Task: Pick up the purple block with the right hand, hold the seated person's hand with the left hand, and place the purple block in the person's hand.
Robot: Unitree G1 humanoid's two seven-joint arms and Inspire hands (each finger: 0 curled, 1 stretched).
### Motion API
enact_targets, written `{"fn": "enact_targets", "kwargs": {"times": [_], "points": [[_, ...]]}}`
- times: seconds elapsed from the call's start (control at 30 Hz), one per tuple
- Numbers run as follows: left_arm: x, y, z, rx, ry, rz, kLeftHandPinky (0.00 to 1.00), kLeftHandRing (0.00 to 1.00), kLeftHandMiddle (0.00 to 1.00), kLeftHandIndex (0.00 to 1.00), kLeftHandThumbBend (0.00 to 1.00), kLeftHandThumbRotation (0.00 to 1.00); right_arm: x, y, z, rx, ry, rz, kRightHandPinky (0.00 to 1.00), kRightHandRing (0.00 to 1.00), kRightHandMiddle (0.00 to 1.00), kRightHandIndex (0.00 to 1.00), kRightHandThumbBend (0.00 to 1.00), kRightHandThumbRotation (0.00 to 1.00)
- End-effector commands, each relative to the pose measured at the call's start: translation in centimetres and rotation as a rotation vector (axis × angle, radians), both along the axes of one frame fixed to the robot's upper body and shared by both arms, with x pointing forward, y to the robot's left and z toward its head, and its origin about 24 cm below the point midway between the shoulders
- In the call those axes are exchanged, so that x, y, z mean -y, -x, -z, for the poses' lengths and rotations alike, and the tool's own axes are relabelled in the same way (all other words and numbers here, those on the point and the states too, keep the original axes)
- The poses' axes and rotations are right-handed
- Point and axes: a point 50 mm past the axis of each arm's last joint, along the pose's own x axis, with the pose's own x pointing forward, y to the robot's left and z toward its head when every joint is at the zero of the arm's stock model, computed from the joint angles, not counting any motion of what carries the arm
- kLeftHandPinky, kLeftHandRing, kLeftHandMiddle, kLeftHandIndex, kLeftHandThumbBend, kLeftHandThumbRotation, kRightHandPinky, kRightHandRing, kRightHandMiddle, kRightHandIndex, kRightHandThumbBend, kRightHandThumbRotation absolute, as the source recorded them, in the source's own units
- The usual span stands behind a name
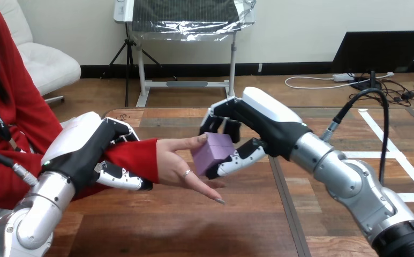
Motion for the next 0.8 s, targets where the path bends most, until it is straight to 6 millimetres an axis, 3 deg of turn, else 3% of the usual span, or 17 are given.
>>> {"fn": "enact_targets", "kwargs": {"times": [0.0, 0.77], "points": [[3.05, -1.86, -7.82, 0.347, 0.077, 0.119, 0.3, 0.35, 0.4, 0.41, 0.8, 0.0, -0.87, -0.21, -3.65, 0.113, -0.101, -0.02, 0.36, 0.39, 0.44, 0.48, 0.64, 0.0], [3.58, -1.96, -7.6, 0.344, 0.079, 0.134, 0.31, 0.36, 0.41, 0.41, 0.8, 0.0, -1.85, 0.35, -3.75, 0.088, -0.117, -0.03, 0.35, 0.39, 0.44, 0.48, 0.64, 0.0]]}}
